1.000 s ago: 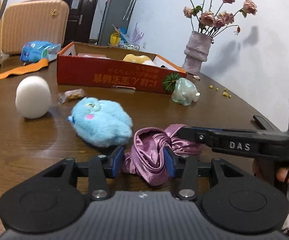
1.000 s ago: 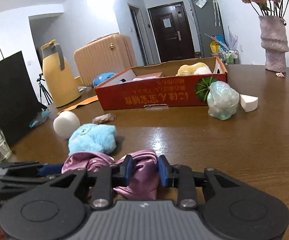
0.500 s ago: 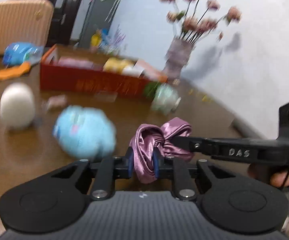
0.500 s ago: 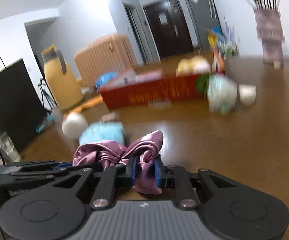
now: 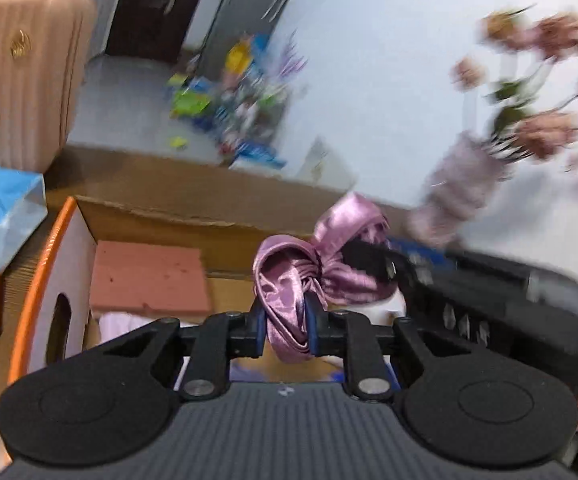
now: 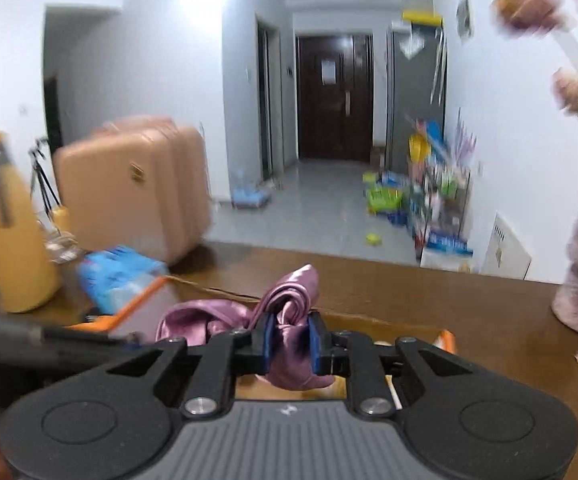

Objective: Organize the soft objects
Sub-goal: 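Carry the scrunchie into the box and open both grippers, then withdraw both grippers toward the white foam pieces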

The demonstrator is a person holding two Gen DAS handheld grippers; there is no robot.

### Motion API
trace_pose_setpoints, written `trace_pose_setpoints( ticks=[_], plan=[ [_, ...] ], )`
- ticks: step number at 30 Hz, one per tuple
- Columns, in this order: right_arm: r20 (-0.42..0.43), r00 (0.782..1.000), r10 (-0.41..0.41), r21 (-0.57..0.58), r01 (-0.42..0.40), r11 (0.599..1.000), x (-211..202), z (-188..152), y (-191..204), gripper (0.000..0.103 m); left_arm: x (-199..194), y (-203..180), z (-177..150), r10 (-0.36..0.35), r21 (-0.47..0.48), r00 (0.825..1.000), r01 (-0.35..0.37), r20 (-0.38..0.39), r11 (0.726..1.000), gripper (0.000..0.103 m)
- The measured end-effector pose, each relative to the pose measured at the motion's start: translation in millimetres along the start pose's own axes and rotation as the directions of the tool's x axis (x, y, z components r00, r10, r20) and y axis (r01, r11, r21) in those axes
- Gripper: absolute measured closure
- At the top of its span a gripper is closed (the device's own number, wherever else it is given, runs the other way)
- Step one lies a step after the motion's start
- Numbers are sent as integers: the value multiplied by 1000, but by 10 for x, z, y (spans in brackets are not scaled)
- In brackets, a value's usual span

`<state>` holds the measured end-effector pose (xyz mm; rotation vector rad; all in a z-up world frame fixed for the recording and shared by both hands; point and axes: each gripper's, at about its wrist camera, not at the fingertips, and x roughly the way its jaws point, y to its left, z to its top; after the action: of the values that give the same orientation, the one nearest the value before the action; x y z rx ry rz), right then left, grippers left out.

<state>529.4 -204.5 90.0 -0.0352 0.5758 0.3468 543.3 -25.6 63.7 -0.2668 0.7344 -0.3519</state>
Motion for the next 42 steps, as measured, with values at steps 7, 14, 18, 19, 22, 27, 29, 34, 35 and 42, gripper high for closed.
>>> trace_pose_setpoints(
  ticks=[7,14,18,19,22,27,29,34,35,42],
  plan=[
    [-271,962,39,-5,-42,999,1123,-21,-31,87,585,29,5,142,141,976,-118,-167,983,81],
    [-304,951,57,85,-33,996,1192,-118,-219,74,494,90,89,154,97,978,-142,-137,985,42],
    [-222,972,76,83,-59,995,736,65,-241,57,46,0,218,129,94,989,-122,-69,988,35],
    [-199,977,74,81,-59,995,570,135,-234,57,-75,-40,254,133,101,990,-128,-47,987,34],
    [-140,988,58,56,-50,997,99,305,-209,56,-543,-174,303,146,120,989,-147,24,982,31],
    [-55,998,29,-2,-29,1000,-818,373,-236,47,-1263,-268,215,171,150,979,-187,114,971,27],
    [-35,999,12,-7,-13,1000,-1157,312,-305,47,-1500,-280,104,178,155,975,-197,130,968,25],
    [-4,1000,-18,10,18,1000,-1709,15,-414,45,-1916,-328,-160,174,135,969,-198,176,971,24],
    [4,1000,-23,10,22,1000,-1808,-60,-402,45,-1985,-335,-239,169,131,967,-196,189,972,24],
    [143,990,4,-12,-2,1000,-2416,-922,-99,39,-2456,-290,-1241,159,153,937,-215,310,965,18]
  ],
)
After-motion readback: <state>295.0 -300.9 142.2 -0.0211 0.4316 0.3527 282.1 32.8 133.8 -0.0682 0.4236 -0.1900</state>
